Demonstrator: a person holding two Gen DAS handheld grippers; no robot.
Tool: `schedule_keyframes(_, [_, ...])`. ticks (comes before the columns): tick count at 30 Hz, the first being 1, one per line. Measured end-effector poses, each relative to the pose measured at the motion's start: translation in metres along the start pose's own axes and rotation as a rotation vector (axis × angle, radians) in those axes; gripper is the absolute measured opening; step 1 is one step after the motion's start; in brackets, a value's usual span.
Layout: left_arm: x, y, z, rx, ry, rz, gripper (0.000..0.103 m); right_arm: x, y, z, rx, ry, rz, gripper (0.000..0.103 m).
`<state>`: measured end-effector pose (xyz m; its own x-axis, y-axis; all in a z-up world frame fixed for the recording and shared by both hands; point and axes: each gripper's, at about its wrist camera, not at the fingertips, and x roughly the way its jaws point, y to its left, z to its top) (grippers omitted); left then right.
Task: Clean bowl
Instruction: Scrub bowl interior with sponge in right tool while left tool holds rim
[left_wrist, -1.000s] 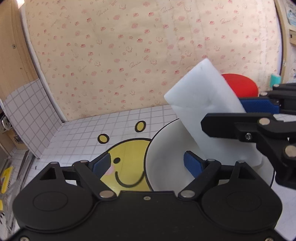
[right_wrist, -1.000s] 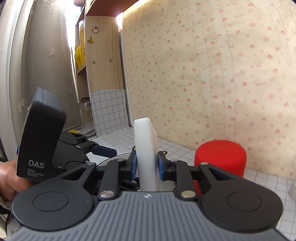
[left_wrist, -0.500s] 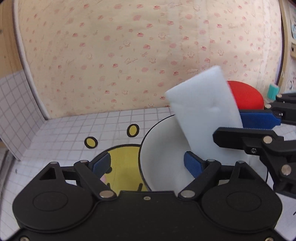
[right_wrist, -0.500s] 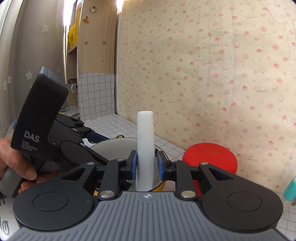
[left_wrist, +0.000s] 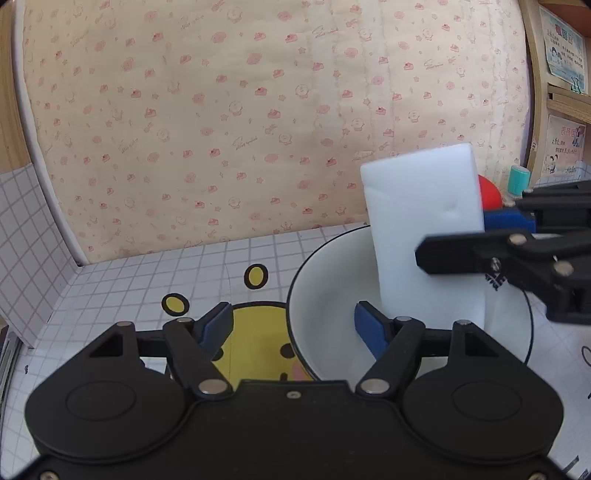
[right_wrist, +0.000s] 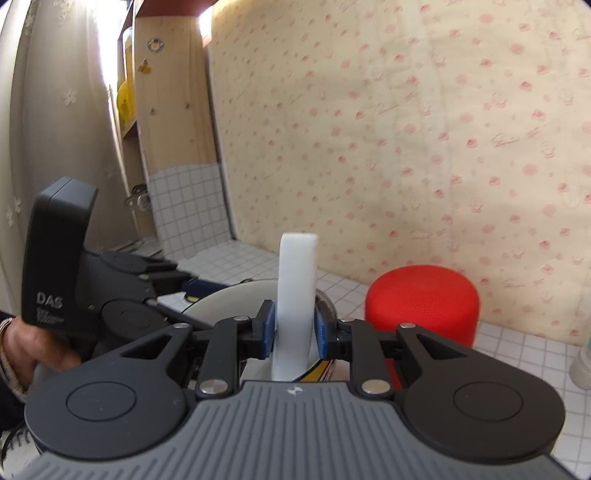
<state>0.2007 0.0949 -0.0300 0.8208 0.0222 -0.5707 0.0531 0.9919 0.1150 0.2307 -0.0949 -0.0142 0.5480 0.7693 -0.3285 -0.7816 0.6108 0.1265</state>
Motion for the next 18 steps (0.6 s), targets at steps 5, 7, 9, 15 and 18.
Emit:
schedule_keyframes(5, [0.001, 0.004, -0.002, -0.035, 0.007, -0.033, 0.073, 0.004, 0.009, 0.005, -0.045, 0.01, -0.03, 0.027])
schedule_keyframes(7, [0.001, 0.006, -0.003, -0.049, 0.009, -0.041, 0.074, 0.004, 0.013, 0.011, -0.058, 0.001, -0.046, 0.027])
schedule_keyframes(9, [0.0, 0.006, -0.003, -0.046, 0.007, -0.042, 0.074, 0.004, 0.015, 0.016, -0.054, -0.003, -0.038, 0.027])
schedule_keyframes(15, [-0.002, 0.003, -0.004, -0.028, -0.005, -0.028, 0.073, 0.01, 0.018, 0.016, -0.114, 0.039, -0.076, 0.024])
schedule_keyframes(18, [-0.003, 0.001, -0.005, -0.022, -0.012, -0.019, 0.073, 0.007, 0.018, 0.015, -0.137, 0.045, -0.082, 0.024])
